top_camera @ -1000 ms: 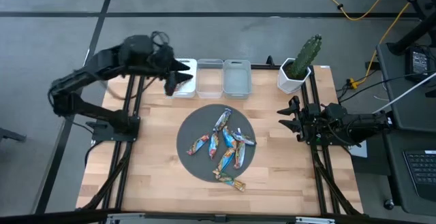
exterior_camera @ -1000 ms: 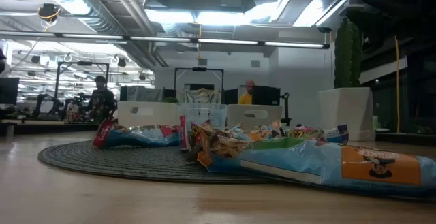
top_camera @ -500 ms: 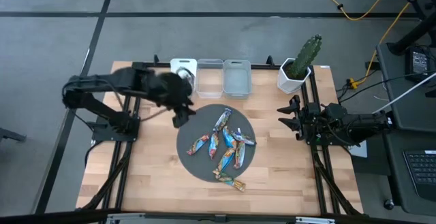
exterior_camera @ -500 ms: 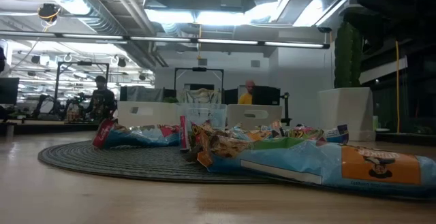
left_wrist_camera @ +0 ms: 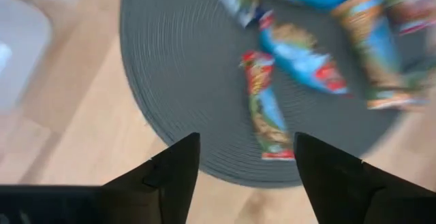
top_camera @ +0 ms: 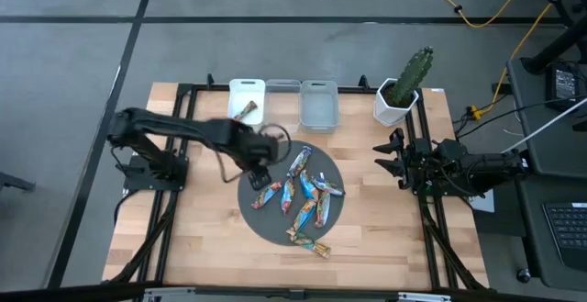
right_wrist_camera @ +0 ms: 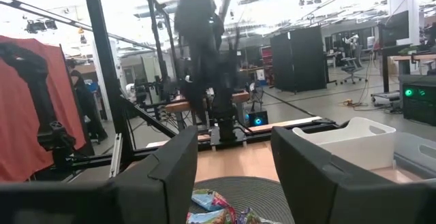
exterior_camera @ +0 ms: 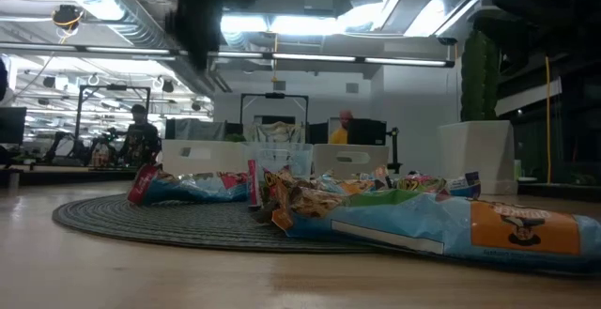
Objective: Pick and place Granola Bars by type
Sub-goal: Put the red granola bar into the white bin
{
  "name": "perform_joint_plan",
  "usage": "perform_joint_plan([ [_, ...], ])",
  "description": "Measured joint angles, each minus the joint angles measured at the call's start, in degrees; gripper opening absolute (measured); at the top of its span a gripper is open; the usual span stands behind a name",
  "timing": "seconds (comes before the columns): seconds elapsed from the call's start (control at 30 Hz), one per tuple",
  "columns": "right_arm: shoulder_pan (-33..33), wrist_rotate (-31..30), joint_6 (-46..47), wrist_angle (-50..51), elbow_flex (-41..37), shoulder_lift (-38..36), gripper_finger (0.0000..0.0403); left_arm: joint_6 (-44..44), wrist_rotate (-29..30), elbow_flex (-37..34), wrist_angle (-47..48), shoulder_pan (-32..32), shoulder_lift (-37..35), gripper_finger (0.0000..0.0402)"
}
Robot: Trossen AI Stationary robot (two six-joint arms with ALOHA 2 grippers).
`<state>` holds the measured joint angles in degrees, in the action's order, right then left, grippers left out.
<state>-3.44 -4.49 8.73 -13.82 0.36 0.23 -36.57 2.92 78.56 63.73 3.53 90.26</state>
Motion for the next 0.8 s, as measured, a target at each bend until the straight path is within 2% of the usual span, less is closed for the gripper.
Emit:
perform_joint_plan([
  [0.07,0.00,0.00,0.00,0.20,0.00,0.00,0.0189,-1.02,0.20,-4.33,-5.29,0.43,1.96,0.0243],
  [0.23,0.00,0.00,0.02,2.84,0.00,0.02,0.0189,-4.23,-4.25,-10.97,-17.35,0.99,7.08,0.0260],
  [0.6,0.00,0.00,0.00,3.96,0.00,0.00,0.0189,-4.22,-6.07,-11.67,-25.77,2.87,16.45,0.0255],
  [0.7,0.00,0.01,0.01,3.98,0.01,0.00,0.0189,-5.29,-5.51,-11.66,-25.95,2.87,17.38,0.0241],
  [0.8,0.00,0.00,0.02,4.04,0.00,0.00,0.0189,-5.63,-5.12,-11.64,-25.53,2.87,17.48,0.0210],
])
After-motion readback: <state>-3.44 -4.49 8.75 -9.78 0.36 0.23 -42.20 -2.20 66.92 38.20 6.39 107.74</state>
